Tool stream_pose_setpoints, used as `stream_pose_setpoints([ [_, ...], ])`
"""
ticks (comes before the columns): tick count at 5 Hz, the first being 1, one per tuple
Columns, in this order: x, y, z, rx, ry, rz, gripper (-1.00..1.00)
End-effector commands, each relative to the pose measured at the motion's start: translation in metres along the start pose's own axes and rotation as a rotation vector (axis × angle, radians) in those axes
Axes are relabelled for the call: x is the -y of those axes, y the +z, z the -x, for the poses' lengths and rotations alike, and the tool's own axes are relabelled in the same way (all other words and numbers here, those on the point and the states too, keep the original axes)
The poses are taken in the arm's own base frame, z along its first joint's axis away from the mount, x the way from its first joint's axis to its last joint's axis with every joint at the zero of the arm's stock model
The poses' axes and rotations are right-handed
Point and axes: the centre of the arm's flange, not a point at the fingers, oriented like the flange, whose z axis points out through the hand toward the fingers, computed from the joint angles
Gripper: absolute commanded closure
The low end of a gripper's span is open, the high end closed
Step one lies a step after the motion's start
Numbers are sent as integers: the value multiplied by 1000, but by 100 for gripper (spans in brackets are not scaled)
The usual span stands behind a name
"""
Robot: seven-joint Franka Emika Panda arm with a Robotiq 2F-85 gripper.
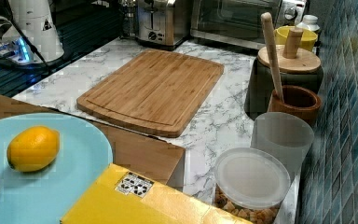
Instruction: Turn on the toaster.
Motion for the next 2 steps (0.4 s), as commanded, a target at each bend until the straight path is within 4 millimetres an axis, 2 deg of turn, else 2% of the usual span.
stream_pose_setpoints([
  [1, 28, 14, 28, 14, -113, -74, 100],
  [2, 25, 19, 23, -10, -71, -65, 100],
])
